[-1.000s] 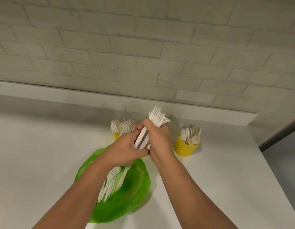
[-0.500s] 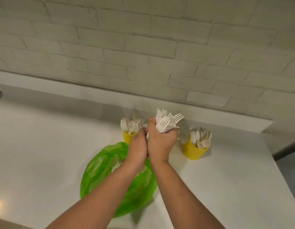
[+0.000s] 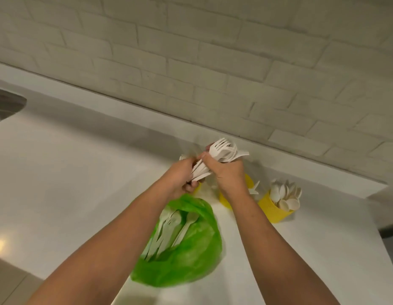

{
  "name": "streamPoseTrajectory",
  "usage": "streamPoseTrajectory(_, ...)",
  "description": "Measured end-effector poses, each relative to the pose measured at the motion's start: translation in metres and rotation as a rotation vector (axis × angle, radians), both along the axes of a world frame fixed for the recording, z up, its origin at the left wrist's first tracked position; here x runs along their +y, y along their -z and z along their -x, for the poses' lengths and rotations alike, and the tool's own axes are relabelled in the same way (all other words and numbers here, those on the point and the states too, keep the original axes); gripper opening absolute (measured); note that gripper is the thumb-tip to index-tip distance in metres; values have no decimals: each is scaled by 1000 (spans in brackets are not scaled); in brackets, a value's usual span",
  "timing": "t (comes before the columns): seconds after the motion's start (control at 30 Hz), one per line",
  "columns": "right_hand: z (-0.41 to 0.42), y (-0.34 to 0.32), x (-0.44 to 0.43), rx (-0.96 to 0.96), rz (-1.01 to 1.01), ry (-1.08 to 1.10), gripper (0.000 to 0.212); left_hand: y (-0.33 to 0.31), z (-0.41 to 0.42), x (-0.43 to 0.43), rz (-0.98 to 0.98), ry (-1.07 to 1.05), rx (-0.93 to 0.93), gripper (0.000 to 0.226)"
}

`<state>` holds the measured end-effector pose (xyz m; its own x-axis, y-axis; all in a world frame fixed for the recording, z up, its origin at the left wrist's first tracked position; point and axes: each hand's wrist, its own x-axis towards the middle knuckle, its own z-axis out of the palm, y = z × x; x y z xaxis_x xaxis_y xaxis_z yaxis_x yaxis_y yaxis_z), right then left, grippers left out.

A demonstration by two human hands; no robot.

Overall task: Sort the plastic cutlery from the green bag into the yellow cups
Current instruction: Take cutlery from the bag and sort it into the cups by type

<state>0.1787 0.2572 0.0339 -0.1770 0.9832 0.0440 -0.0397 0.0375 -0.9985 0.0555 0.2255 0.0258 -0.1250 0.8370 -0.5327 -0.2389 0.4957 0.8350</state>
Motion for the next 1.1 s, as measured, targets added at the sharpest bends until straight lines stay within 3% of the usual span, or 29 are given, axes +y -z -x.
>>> streamPoseTrajectory(0.07,8,-2,6,-51,-3,119,11,3,6,2,-4,-70,-149,38)
streamPoseTrajectory(0.13,13,-5,12,-65,0,253,13,8,15,2,-20,-155,-106,35)
streamPoseTrajectory(0.27,15,2,18,-119,3,323,22,29,42,0,-238,-319,444,19)
streamPoseTrajectory(0.33,22,9,19,-231,-19,290,19,43,54,0,-341,-231,691,13)
streamPoseTrajectory(0.43,34,15,23,-304,-32,324,19,57,62,7,-337,159,824,106)
streamPoseTrajectory(0.47,38,16,26,-307,-35,349,18,59,63,10,-328,245,831,125)
streamPoseTrajectory(0.63,47,18,34,-357,-68,408,19,77,68,32,-344,354,705,151)
streamPoseTrajectory(0.8,47,12,37,-256,-114,495,28,90,67,39,-398,313,714,138)
streamPoseTrajectory(0.87,44,16,32,-243,-137,439,20,96,69,41,-412,297,722,130)
streamPoseTrajectory(1.1,40,34,31,-354,-166,370,18,99,70,51,-414,348,867,87)
